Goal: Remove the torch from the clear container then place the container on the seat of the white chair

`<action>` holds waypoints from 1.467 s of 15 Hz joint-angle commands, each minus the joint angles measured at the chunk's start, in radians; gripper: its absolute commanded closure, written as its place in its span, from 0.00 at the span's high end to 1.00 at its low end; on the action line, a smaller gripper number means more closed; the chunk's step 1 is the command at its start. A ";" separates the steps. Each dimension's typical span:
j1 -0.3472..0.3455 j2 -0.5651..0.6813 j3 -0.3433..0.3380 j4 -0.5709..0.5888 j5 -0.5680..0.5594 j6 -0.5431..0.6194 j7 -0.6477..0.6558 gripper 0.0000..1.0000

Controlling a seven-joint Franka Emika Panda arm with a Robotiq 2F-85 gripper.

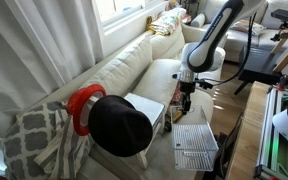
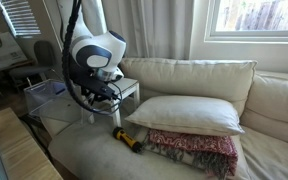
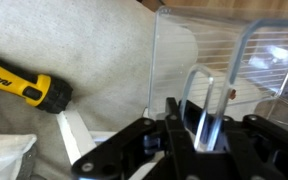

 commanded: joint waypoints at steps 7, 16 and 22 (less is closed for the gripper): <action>-0.195 -0.184 0.149 -0.019 0.262 0.101 -0.031 0.03; -0.136 -0.247 0.096 -0.027 0.274 0.400 0.305 0.03; 0.022 -0.287 -0.055 -0.045 0.284 0.444 0.590 0.03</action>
